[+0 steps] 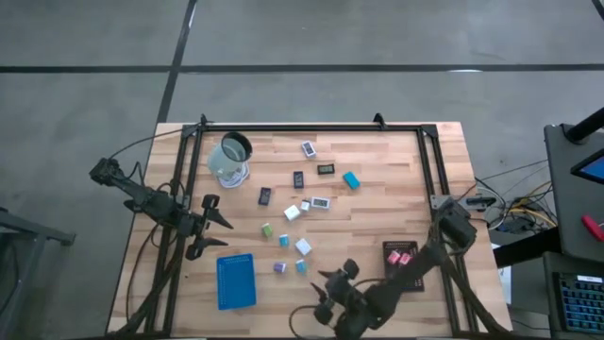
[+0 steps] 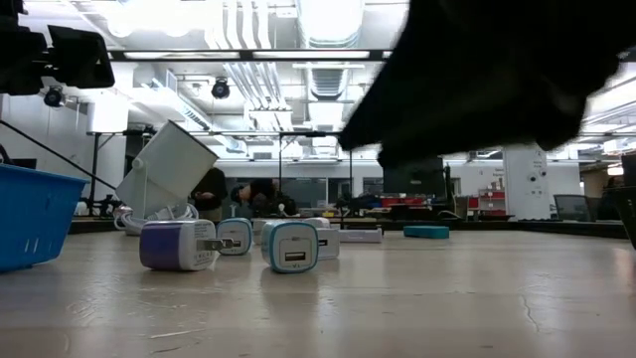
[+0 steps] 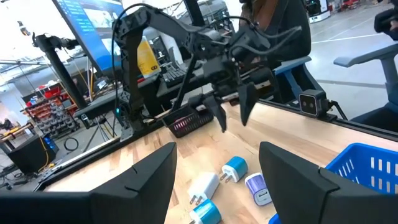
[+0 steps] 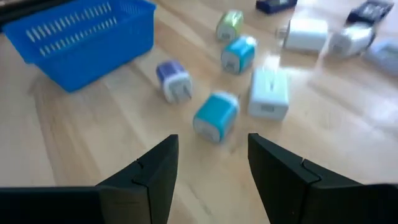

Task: Pick & Place Office items
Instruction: Put the bottom light blue charger adapter into the black bin

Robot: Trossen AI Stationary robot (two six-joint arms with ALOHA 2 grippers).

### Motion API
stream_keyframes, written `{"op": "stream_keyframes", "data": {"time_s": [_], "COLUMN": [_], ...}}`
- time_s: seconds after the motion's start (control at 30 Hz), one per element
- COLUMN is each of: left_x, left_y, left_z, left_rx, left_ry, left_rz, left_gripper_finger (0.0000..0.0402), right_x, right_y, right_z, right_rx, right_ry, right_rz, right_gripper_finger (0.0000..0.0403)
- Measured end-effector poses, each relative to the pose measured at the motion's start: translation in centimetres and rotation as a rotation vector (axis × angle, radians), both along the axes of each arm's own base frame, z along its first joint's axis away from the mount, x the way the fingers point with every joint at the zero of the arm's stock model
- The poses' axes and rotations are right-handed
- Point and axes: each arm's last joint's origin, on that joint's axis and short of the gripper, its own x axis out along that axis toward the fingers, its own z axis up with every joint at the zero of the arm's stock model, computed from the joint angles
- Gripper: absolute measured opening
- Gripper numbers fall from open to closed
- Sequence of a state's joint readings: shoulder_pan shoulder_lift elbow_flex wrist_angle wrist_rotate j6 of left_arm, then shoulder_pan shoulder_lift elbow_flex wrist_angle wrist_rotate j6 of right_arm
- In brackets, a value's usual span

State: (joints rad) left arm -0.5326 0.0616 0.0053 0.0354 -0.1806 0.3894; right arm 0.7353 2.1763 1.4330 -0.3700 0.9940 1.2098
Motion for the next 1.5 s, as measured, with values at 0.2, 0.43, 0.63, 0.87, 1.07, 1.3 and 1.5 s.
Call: {"op": "stream_keyframes", "data": {"time_s": [0.2, 0.43, 0.63, 0.87, 1.07, 1.3, 1.5], "left_x": [0.0, 0.0, 0.0, 0.0, 0.0, 0.0, 0.0], "left_y": [0.0, 0.0, 0.0, 0.0, 0.0, 0.0, 0.0], "left_z": [0.0, 0.0, 0.0, 0.0, 0.0, 0.0, 0.0], "left_rx": [0.0, 0.001, 0.0, 0.001, 0.001, 0.001, 0.0], "left_ry": [0.0, 0.001, 0.0, 0.001, 0.001, 0.001, 0.001], "left_rz": [0.0, 0.0, 0.0, 0.0, 0.0, 0.0, 0.0], "left_gripper_finger": [0.0234, 0.0234, 0.0234, 0.0234, 0.0234, 0.0234, 0.0234], "right_x": [0.5, 2.1, 3.1, 3.9, 4.2, 4.4, 3.6], "right_y": [0.1, 0.0, -0.1, -0.8, -1.2, -1.6, -1.2], "right_z": [-2.6, -4.8, -5.6, -6.1, -6.0, -6.1, -6.1], "right_rx": [-0.015, -0.027, -0.014, -0.009, -0.009, -0.012, -0.033], "right_ry": [-0.02, -0.03, -0.048, -0.061, -0.062, -0.054, -0.029], "right_rz": [0.031, 0.032, 0.017, -0.009, -0.017, -0.026, -0.024], "right_gripper_finger": [0.0187, 0.0187, 0.0187, 0.0187, 0.0187, 0.0187, 0.0187]}}
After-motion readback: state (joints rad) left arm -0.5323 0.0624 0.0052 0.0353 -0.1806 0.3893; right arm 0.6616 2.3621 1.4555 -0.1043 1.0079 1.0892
